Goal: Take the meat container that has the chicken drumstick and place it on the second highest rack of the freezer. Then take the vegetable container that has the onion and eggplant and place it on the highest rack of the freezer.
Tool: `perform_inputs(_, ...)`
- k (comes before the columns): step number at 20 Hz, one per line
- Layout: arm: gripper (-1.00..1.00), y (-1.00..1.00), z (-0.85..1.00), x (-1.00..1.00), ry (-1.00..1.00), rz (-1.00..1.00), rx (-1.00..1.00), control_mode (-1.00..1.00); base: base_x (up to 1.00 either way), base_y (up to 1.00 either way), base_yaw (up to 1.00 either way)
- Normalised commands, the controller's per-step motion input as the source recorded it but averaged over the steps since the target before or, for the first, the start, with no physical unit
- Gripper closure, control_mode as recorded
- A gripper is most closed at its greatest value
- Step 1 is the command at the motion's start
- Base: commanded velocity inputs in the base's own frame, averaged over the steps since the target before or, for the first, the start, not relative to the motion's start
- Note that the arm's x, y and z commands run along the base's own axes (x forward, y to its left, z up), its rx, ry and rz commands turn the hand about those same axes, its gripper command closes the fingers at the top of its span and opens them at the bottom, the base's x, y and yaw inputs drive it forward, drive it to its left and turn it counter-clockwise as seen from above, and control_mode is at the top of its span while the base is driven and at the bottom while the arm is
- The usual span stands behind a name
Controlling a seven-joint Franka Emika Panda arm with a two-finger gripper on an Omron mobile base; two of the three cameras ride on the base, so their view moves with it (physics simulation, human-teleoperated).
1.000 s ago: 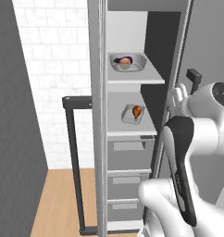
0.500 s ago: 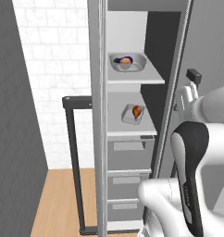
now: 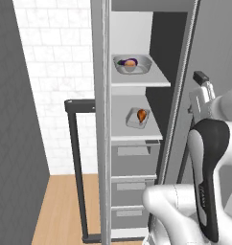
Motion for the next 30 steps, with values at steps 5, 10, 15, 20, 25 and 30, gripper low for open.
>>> perform_inputs(5, -1.0, 0.0, -0.37, -0.24, 0.0, 0.0, 0.0, -1.0, 0.0, 0.0, 0.0)
perform_inputs(10, -1.0, 0.0, -0.42, -0.05, 0.0, 0.0, 0.0, -1.0, 0.0, 0.0, 0.0)
perform_inputs(15, -1.0, 0.0, -0.12, 0.12, 0.0, 0.0, 0.0, -1.0, 0.0, 0.0, 0.0)
perform_inputs(20, -1.0, 0.0, -0.07, 0.01, 0.0, 0.0, 0.0, 1.0, -0.35, -0.07, 0.0)
perform_inputs(25, -1.0, 0.0, 0.0, 0.0, 0.0, 0.0, 0.0, 1.0, -1.0, -0.53, -0.04)
perform_inputs(30, -1.0, 0.0, 0.0, 0.0, 0.0, 0.0, 0.0, 1.0, -0.29, -0.3, -0.3)
